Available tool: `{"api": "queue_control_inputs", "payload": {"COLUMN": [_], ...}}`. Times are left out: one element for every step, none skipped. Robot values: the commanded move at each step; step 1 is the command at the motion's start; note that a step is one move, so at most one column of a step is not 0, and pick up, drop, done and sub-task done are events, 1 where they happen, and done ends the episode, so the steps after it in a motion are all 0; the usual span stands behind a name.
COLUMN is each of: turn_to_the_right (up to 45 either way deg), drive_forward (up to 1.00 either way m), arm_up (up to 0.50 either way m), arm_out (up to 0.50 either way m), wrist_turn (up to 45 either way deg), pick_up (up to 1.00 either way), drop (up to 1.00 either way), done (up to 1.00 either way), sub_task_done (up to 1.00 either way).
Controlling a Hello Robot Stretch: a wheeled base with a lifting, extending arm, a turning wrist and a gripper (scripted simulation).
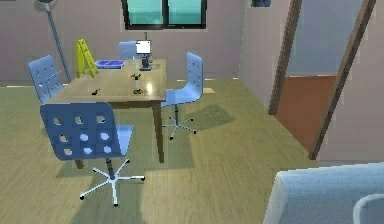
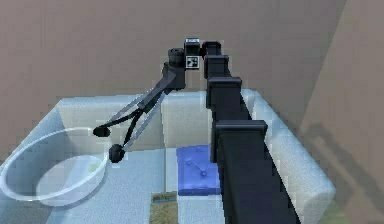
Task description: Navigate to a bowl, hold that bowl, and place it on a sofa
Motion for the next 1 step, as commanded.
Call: {"api": "queue_control_inputs", "payload": {"turn_to_the_right": [0.0], "drive_forward": [0.00], "arm_up": [0.00], "arm_out": [0.00], "wrist_turn": [45.0], "pick_up": [0.00], "drop": [0.00], "done": [0.00], "sub_task_done": [0.00]}}
